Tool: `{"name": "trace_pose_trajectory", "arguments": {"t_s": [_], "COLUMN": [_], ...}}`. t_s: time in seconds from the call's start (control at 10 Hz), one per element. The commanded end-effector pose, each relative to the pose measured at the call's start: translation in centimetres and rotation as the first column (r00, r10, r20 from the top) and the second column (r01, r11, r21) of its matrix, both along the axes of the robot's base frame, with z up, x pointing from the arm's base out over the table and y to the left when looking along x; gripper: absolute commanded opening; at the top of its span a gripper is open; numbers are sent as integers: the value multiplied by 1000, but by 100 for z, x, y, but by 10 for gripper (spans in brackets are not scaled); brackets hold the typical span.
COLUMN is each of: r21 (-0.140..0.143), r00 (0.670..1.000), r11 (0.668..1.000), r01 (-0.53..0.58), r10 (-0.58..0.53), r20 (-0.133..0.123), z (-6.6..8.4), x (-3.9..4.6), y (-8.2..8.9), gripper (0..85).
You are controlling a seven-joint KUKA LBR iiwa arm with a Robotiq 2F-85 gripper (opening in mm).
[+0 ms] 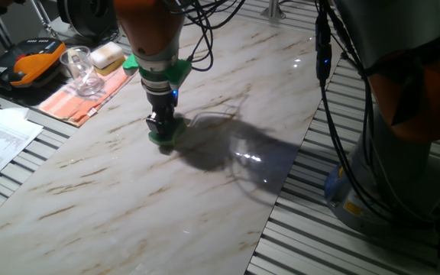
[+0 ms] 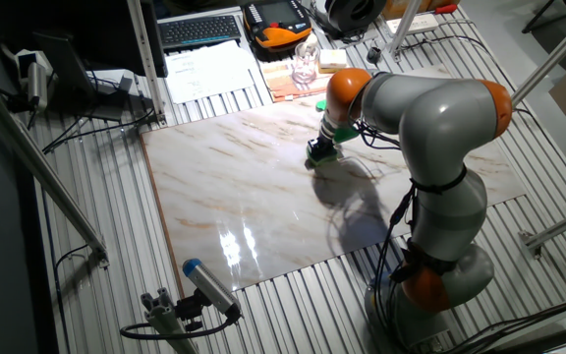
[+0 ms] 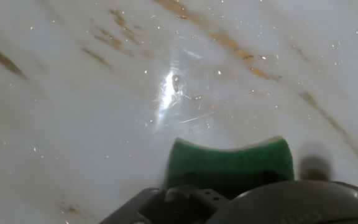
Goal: Clean the tabletop with a sponge
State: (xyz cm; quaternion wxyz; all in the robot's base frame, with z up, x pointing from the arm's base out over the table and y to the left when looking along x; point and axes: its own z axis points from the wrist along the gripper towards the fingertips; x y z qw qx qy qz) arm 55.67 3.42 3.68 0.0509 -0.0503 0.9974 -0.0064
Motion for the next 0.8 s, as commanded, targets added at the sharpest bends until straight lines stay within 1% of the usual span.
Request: {"name": "trace_pose_trajectory", "arguments": {"t_s": [0.0,0.2,0.3,0.7], "r21": [-1,2,2,-2], "r00": [1000,1000,1000,1000], "r11": [1000,1000,1000,1000], "r01": [-2,0,0,-2], "r10": [2,0,0,2], "r20": [0,0,-5,-9], "z": [-4,10,40,94], "x": [1,4,12,8], "y": [1,-1,0,13], "gripper": [510,510,510,510]}}
